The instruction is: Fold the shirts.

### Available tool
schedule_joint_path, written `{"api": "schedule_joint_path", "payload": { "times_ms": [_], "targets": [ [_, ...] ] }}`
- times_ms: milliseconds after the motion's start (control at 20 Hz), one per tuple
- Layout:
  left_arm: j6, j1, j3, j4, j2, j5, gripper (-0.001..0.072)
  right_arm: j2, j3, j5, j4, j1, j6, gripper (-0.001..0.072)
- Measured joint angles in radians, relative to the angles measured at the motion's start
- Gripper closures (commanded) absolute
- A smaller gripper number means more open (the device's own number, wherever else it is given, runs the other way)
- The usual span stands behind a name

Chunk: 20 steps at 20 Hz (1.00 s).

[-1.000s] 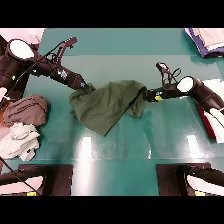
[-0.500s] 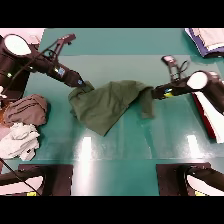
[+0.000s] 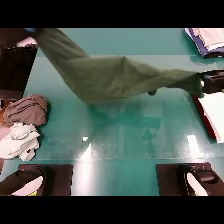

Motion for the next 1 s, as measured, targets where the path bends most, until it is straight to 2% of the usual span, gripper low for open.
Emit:
{"api": "schedule_joint_path", "payload": {
  "times_ms": [150, 300, 450, 600, 800, 1000],
  "targets": [
    [-0.019, 0.000, 0.043, 0.004, 0.086, 0.029, 0.0681, 0.089, 0.000, 0.005, 0.000, -0.009, 0.016, 0.0699],
    [-0.034, 0.000, 0.039, 0.018, 0.120, 0.016, 0.0680, 0.100, 0.000, 0.045, -0.001, -0.012, 0.037, 0.0698],
    [-0.042, 0.000, -0.080, 0.053, 0.129, 0.009, 0.0680, 0.020, 0.000, 0.131, 0.000, -0.012, 0.053, 0.0698],
    [-0.045, 0.000, -0.267, 0.094, 0.111, 0.055, 0.0680, -0.106, 0.000, 0.179, -0.001, -0.013, 0.060, 0.0698],
    [-0.041, 0.000, -0.456, 0.119, 0.006, 0.216, 0.0680, -0.287, 0.000, 0.107, -0.002, -0.013, 0.064, 0.0697],
    [-0.040, 0.000, -0.505, 0.123, -0.116, 0.389, 0.0679, -0.429, 0.000, -0.030, -0.007, -0.013, 0.101, 0.0696]
  ]
}}
